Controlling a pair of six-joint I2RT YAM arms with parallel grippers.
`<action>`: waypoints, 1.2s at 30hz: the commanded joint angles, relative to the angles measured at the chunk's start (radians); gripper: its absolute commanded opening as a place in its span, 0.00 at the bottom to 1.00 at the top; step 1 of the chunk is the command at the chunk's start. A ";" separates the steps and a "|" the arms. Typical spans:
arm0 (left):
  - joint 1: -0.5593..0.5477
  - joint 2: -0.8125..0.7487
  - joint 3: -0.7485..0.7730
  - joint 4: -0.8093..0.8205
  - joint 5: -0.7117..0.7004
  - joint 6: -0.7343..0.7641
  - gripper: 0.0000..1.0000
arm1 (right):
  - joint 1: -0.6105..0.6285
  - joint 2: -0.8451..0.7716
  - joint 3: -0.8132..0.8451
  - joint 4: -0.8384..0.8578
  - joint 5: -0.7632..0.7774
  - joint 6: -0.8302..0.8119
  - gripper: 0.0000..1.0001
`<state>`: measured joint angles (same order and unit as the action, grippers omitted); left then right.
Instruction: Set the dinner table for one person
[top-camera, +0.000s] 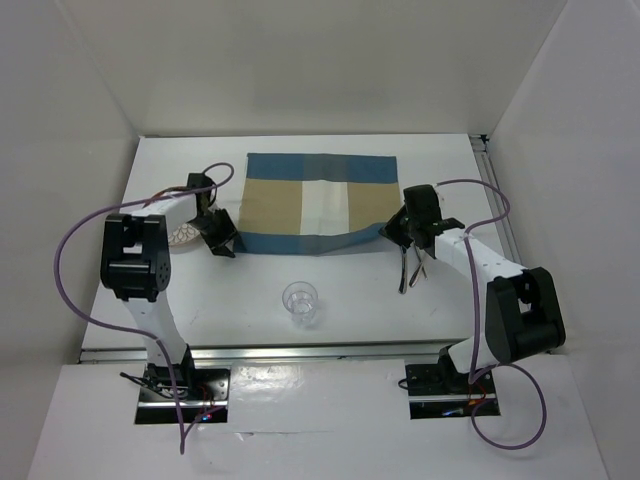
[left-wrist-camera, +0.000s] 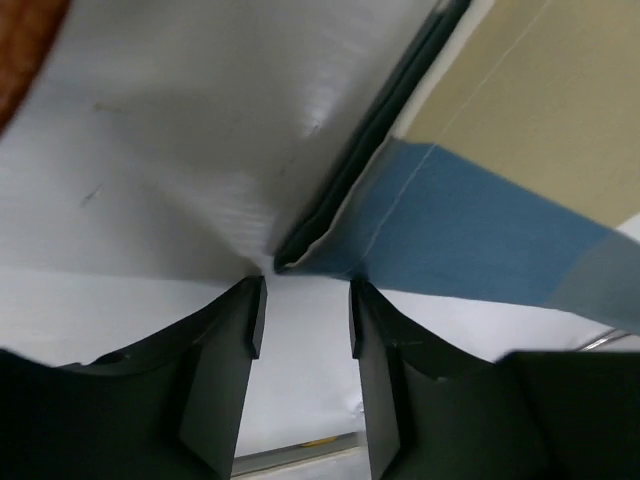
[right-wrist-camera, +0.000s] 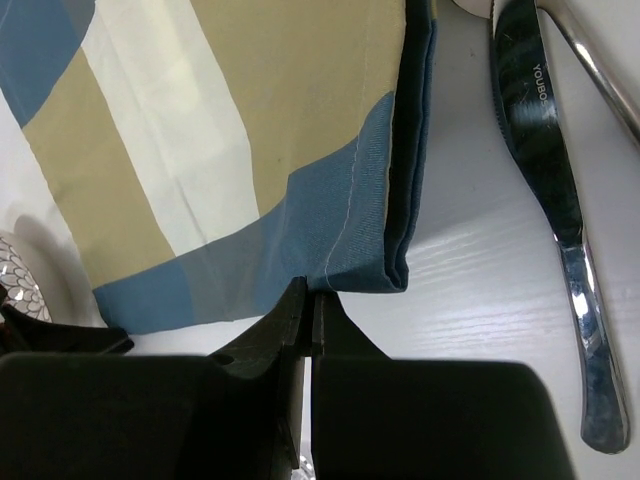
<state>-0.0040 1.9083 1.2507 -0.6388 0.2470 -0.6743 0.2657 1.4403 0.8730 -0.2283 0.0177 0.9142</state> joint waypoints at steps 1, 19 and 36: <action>-0.005 0.057 0.027 0.060 -0.017 -0.017 0.51 | -0.002 -0.032 0.001 0.003 0.001 -0.015 0.00; 0.025 -0.090 0.361 -0.165 -0.092 0.032 0.00 | -0.022 0.045 0.211 -0.031 0.008 -0.120 0.00; 0.053 -0.393 -0.141 -0.069 -0.031 0.079 0.00 | -0.022 -0.205 -0.188 -0.016 -0.117 -0.109 0.00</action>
<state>0.0479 1.5723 1.2289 -0.7479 0.2344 -0.6106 0.2527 1.2640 0.7620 -0.2428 -0.0879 0.8040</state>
